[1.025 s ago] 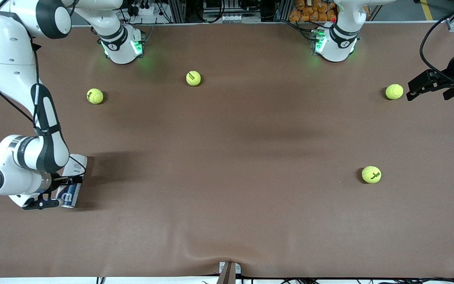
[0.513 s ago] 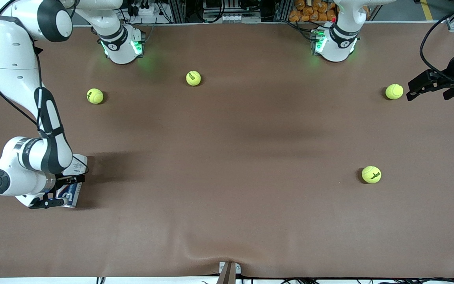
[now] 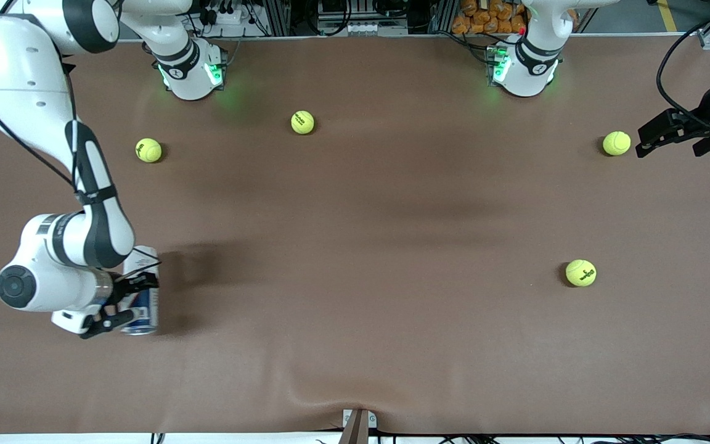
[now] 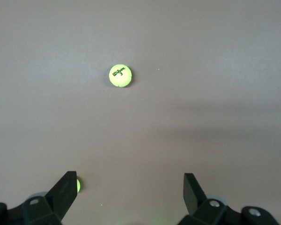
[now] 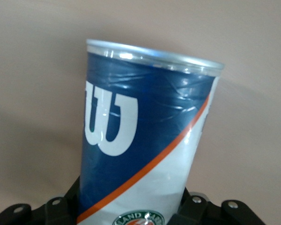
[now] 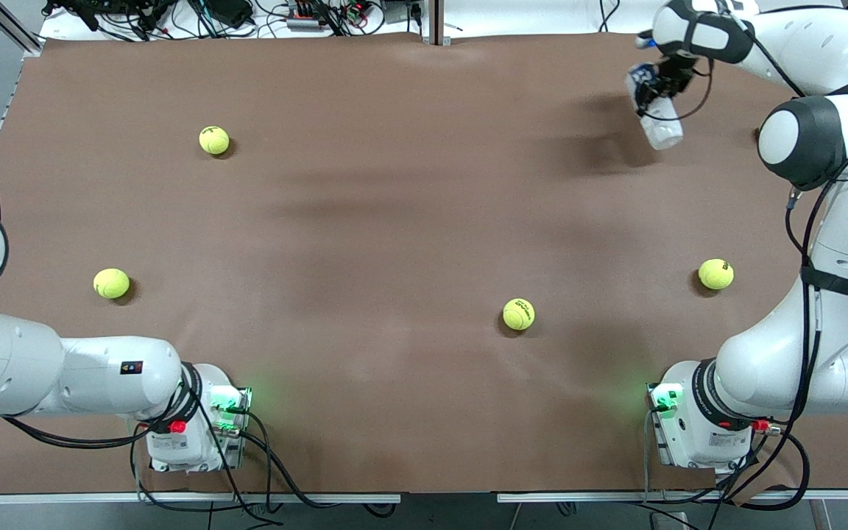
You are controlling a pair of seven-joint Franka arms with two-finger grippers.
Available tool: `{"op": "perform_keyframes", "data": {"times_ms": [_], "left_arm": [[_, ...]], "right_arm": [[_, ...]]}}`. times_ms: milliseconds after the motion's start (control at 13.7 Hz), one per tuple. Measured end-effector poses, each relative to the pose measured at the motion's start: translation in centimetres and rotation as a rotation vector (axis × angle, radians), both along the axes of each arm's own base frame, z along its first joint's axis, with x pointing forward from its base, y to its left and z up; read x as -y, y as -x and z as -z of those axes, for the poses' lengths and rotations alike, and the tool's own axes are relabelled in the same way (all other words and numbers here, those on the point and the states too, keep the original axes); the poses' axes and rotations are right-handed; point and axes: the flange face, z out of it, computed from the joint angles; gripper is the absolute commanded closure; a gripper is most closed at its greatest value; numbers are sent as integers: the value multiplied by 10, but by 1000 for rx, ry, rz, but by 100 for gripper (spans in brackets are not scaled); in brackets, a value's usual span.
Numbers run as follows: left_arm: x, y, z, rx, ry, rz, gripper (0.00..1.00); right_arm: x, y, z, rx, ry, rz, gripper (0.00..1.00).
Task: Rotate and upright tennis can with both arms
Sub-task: 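Carry the can with the right gripper to the table center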
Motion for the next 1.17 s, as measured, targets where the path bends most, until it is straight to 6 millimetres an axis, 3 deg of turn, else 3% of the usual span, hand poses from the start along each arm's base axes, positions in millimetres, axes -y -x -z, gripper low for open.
{"op": "perform_keyframes", "data": {"times_ms": [146,366,732,879,1172], "left_arm": [[0,0,0,0,0,0,0],[0,0,0,0,0,0,0],[0,0,0,0,0,-1,0],[0,0,0,0,0,0,0],[-1,0,0,0,1,-3,0]], "right_arm": [[-63,1,-17,10,-79,-129,25],[-166,18,-28,22,-177,-369,25],[-352,77,-32,148,-151,-717,25],[-398,98,-27,224,-116,-871,25],[-455,136,-8,280,-17,-1129,22]]}}
